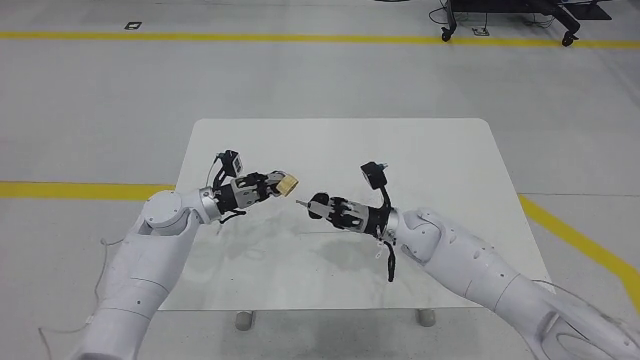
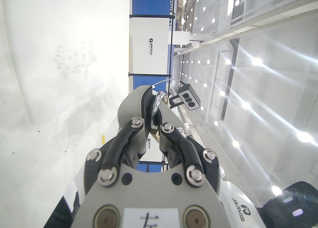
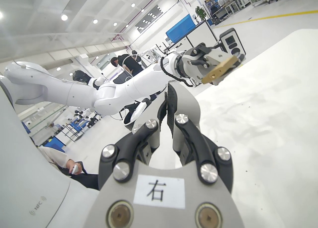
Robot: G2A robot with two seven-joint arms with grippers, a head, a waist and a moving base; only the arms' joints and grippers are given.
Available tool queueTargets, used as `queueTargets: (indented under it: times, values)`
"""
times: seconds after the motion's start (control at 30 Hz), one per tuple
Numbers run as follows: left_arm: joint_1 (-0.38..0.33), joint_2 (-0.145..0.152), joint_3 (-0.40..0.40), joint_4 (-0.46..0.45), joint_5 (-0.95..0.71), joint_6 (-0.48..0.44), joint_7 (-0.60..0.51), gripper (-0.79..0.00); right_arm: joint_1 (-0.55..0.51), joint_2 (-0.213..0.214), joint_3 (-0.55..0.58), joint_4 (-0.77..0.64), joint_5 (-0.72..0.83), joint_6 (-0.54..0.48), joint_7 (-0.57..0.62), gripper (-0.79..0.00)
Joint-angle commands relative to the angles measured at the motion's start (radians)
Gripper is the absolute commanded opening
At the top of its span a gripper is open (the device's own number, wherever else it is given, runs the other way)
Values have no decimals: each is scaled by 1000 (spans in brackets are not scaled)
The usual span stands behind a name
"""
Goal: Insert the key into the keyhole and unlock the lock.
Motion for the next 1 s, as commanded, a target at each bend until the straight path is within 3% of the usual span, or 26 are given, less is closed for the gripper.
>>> queueTargets:
  times: [0.0,0.37,0.47,0.63,0.77,0.97]
  values:
    - [-2,0,1,3,-2,4,-8,-785,3,-1,1,3,31,4,18,-785]
    - [-2,1,6,-3,18,-1,-1,-785,3,-1,1,3,31,4,18,-785]
    - [14,2,6,-20,12,22,27,-785,-32,-5,-12,-36,179,39,75,-785]
    - [17,4,-1,-18,10,80,58,-785,-33,2,-7,-50,480,278,283,-785]
    - [13,3,3,-13,15,116,102,-785,-52,10,27,-83,531,417,311,-785]
    - [18,3,-6,-21,10,103,137,-785,-89,19,69,-151,577,469,316,-785]
